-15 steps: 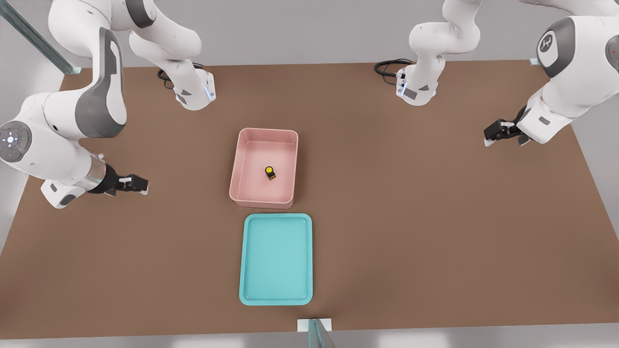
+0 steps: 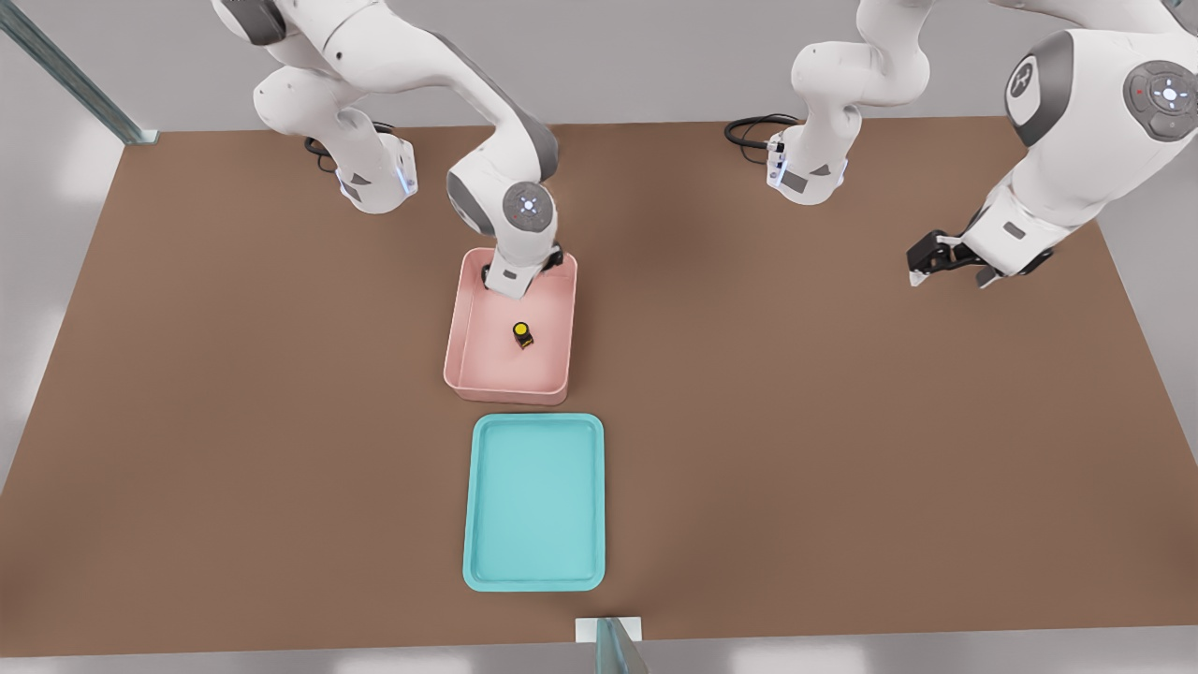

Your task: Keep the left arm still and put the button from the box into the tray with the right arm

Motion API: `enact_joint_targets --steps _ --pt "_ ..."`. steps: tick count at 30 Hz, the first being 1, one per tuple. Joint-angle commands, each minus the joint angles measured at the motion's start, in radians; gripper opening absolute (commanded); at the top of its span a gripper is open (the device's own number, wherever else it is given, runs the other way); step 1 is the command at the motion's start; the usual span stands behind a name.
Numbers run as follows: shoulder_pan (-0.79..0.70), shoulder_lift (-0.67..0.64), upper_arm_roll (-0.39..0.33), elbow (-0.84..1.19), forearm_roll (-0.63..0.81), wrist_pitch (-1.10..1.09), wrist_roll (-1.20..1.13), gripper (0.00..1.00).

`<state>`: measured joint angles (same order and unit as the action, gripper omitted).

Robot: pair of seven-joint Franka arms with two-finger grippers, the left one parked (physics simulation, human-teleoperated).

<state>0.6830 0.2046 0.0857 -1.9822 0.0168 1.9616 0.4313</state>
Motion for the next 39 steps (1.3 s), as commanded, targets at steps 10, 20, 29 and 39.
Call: enact_joint_targets --steps 10,20,29,39 --pt "0.006 0.088 -0.064 -0.248 0.041 0.694 0.359 0.98" --pt "0.007 0.182 -0.049 -0.328 0.04 0.942 0.348 0.98" --pt "0.004 0.203 -0.05 -0.334 0.04 0.981 0.276 0.46" --pt "-0.042 0.185 -0.058 -0.073 0.041 0.617 0.208 0.42"
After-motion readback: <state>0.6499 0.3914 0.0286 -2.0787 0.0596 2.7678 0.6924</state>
